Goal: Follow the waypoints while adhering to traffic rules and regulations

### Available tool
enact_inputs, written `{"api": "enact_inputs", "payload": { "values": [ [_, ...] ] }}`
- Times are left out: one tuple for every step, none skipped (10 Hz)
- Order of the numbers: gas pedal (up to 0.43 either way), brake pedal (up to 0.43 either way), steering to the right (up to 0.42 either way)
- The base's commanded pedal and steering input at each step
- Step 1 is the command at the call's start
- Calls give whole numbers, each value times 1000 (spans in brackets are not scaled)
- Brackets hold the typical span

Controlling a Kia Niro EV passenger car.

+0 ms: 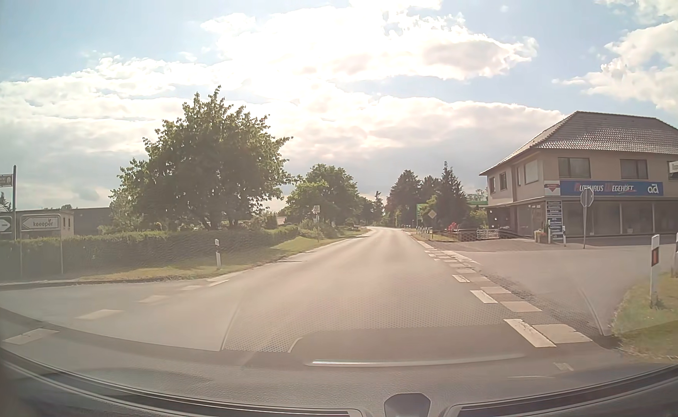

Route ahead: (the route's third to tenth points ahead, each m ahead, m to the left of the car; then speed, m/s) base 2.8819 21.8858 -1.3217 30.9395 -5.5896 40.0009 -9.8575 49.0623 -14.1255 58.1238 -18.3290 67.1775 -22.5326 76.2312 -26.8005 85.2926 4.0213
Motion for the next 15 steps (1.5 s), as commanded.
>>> {"api": "enact_inputs", "payload": {
  "values": [
    [28, 6, -203],
    [28, 6, -234],
    [28, 6, -273],
    [28, 6, -311],
    [28, 6, -366],
    [28, 6, -423],
    [28, 6, -459],
    [47, 6, -507],
    [67, 6, -550],
    [67, 6, -582],
    [67, 6, -611],
    [67, 6, -661],
    [67, 6, -710],
    [67, 6, -740],
    [67, 0, -775]
  ]
}}
